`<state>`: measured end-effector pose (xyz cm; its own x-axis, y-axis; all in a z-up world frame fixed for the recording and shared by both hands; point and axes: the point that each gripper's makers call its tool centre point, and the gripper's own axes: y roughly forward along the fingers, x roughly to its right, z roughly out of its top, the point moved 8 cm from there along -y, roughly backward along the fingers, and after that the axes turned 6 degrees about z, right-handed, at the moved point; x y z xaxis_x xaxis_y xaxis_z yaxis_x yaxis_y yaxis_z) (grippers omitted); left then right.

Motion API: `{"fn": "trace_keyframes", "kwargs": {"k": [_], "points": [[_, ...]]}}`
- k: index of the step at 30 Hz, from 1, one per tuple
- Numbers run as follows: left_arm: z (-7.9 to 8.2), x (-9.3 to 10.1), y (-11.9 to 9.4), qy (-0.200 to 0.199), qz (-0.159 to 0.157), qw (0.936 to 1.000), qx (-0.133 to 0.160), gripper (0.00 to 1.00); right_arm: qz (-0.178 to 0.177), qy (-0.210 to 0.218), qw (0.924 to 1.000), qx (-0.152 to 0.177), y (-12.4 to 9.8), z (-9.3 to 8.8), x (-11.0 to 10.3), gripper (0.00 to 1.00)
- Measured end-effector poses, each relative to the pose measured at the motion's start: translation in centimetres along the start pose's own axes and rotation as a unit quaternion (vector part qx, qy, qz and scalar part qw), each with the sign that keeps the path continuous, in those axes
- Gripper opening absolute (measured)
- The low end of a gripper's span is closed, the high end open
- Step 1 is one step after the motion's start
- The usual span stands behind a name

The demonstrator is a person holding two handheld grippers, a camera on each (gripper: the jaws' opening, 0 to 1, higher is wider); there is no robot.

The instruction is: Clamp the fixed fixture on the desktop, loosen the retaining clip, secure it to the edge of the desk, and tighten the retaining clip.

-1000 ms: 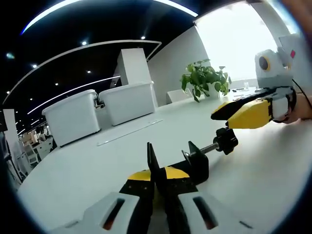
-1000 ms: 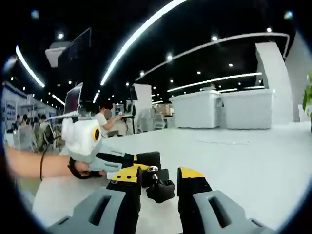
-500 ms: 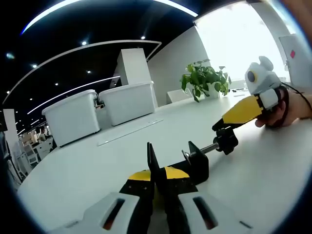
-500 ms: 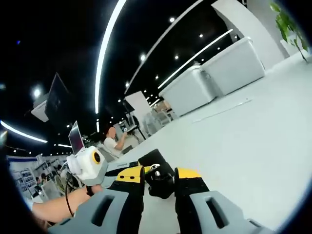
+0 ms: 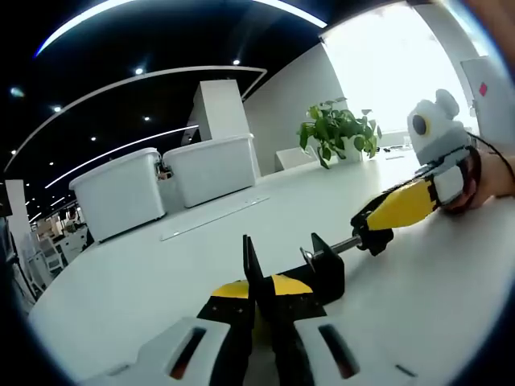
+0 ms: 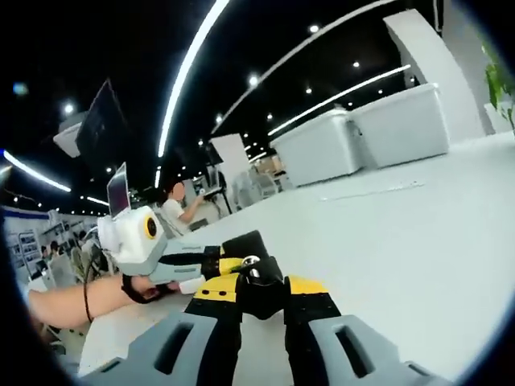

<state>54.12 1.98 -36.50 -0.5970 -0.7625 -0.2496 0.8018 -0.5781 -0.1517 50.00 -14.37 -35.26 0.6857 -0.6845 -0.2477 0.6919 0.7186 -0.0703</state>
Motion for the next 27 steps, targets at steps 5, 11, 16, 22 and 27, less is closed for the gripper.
{"fn": "trace_keyframes", "kwargs": {"k": [5,11,16,22,27], "points": [[0.0,0.0,0.0,0.0,0.0,1.0,0.0,0.06,-0.01,-0.091,0.9958,-0.003,0.0,0.1,-0.7,0.18],[0.0,0.0,-0.1,0.0,0.0,1.0,0.0,0.06,-0.026,-0.209,0.9774,-0.015,0.1,0.0,-1.5,0.19],[0.0,0.1,-0.1,-0.001,-0.001,1.0,0.0,0.06,-0.036,-0.337,0.9402,-0.035,0.2,-0.1,-2.4,0.19],[0.0,0.1,-0.1,0.0,-0.002,1.0,0.0,0.06,-0.053,-0.472,0.8781,-0.062,0.3,-0.4,-3.3,0.19],[0.0,0.1,-0.1,-0.001,-0.002,1.0,0.0,0.06,-0.054,-0.492,0.8664,-0.065,0.1,-0.5,-3.4,0.19]]}}
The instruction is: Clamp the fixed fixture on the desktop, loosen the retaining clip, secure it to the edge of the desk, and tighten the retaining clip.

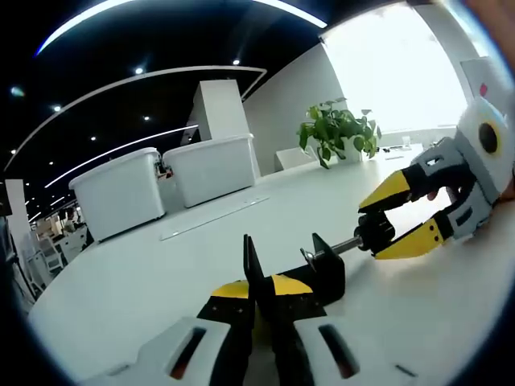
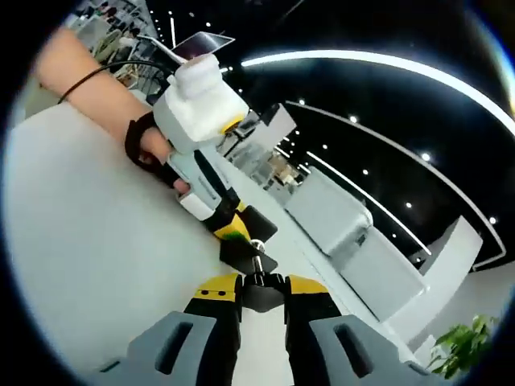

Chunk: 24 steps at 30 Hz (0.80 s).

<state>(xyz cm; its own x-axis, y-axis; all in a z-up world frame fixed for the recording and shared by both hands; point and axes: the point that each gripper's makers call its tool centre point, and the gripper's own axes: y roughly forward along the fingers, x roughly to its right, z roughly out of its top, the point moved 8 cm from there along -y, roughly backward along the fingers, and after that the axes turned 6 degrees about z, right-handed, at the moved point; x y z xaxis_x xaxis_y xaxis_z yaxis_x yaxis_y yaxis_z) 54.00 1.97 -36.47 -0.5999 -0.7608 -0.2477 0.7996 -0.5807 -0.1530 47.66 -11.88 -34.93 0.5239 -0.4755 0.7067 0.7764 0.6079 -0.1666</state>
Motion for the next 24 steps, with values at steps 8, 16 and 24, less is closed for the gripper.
{"fn": "trace_keyframes", "kwargs": {"k": [8,16,24], "points": [[0.0,0.1,0.0,0.0,0.0,1.0,0.0,0.06,-0.002,-0.017,0.9999,-0.003,0.1,-0.2,0.1,0.19],[0.0,0.1,-0.1,0.0,0.0,1.0,0.0,0.06,0.008,0.103,0.9942,0.029,-0.3,-0.3,1.1,0.24],[-0.1,0.0,0.0,0.0,0.0,1.0,0.0,0.06,0.007,0.408,0.9093,0.08,-0.9,-2.4,3.7,0.3]]}}
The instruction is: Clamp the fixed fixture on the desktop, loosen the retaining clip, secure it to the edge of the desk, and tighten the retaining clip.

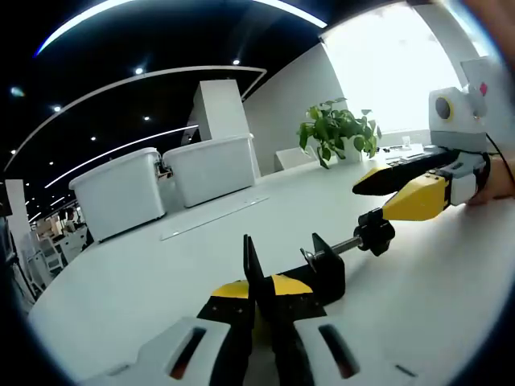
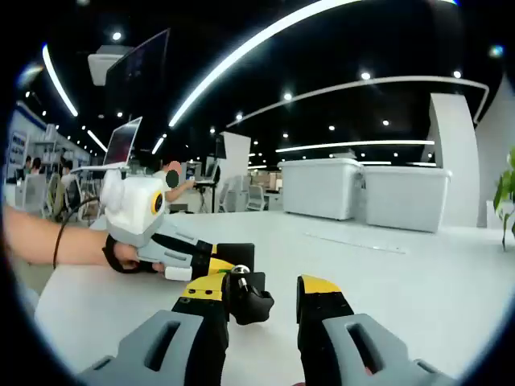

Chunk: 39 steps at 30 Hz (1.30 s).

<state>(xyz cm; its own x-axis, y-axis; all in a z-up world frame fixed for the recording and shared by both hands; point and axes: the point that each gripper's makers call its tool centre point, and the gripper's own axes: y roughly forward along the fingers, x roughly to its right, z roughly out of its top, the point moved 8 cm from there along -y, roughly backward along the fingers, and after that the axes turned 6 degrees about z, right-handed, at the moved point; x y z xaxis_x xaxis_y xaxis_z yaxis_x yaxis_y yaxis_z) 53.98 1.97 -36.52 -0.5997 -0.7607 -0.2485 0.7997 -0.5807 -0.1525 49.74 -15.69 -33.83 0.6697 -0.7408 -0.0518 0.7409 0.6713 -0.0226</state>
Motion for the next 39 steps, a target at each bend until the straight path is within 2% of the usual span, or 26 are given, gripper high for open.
{"fn": "trace_keyframes", "kwargs": {"k": [3,6,9,12,17,25,31,37,39], "points": [[0.0,0.0,0.0,0.0,0.0,1.0,0.0,0.06,0.014,0.076,0.997,-0.006,0.1,-0.6,0.5,0.27],[0.0,0.0,0.0,0.0,0.0,1.0,0.0,0.06,0.033,0.146,0.9884,-0.025,0.4,-1.3,0.7,0.26],[0.0,0.0,0.0,0.0,0.0,1.0,0.0,0.06,0.032,0.174,0.9842,-0.007,0.3,-1.1,1.1,0.24],[0.0,0.0,0.0,0.001,0.0,1.0,0.0,0.06,0.034,0.178,0.9834,-0.005,0.2,-1.1,0.7,0.23],[0.0,0.0,0.0,0.001,0.0,1.0,0.0,0.06,0.06,0.137,0.9883,-0.03,0.8,-1.4,-0.5,0.22],[0.0,0.0,0.0,0.0,0.0,1.0,0.0,0.06,0.056,0.109,0.9918,-0.035,0.8,-1.5,-0.8,0.21],[0.0,0.0,0.0,0.0,0.0,1.0,0.0,0.06,0.046,0.014,0.9981,-0.038,0.9,-1.2,-1.2,0.21],[0.0,0.0,0.0,0.0,0.0,1.0,0.0,0.06,0.044,-0.054,0.9969,-0.038,1.1,-1.2,-1.3,0.21],[0.0,0.0,0.0,0.0,0.0,1.0,0.0,0.06,0.04,-0.086,0.9947,-0.039,0.8,-1.3,-1.9,0.21]]}}
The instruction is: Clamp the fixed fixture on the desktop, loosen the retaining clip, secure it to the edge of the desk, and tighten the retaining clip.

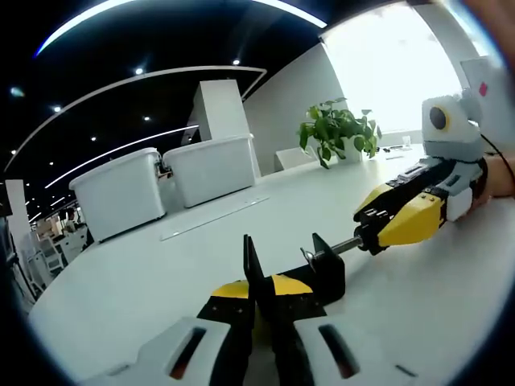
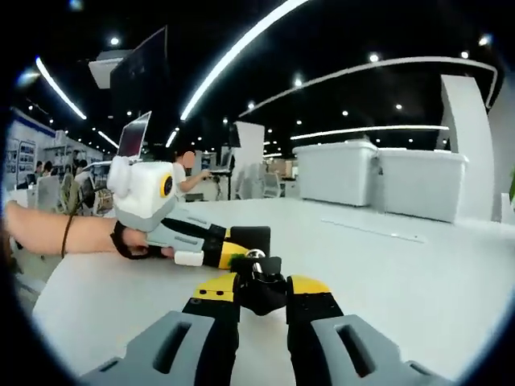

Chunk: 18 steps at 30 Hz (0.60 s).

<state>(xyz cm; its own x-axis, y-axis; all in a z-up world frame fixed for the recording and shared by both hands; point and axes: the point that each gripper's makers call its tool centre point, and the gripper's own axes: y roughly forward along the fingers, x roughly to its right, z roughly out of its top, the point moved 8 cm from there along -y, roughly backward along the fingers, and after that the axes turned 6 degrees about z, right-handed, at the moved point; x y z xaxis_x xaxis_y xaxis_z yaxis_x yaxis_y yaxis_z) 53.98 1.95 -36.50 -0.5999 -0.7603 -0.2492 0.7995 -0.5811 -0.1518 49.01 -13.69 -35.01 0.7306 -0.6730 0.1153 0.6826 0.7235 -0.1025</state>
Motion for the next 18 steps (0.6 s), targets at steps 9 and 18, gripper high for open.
{"fn": "trace_keyframes", "kwargs": {"k": [9,18], "points": [[0.0,0.0,0.0,0.0,0.0,1.0,0.0,0.06,-0.021,-0.137,0.9902,-0.021,0.1,0.2,-0.7,0.21],[0.0,0.0,0.0,0.0,-0.001,1.0,0.0,0.06,-0.03,-0.278,0.959,-0.044,0.2,0.2,-1.4,0.21]]}}
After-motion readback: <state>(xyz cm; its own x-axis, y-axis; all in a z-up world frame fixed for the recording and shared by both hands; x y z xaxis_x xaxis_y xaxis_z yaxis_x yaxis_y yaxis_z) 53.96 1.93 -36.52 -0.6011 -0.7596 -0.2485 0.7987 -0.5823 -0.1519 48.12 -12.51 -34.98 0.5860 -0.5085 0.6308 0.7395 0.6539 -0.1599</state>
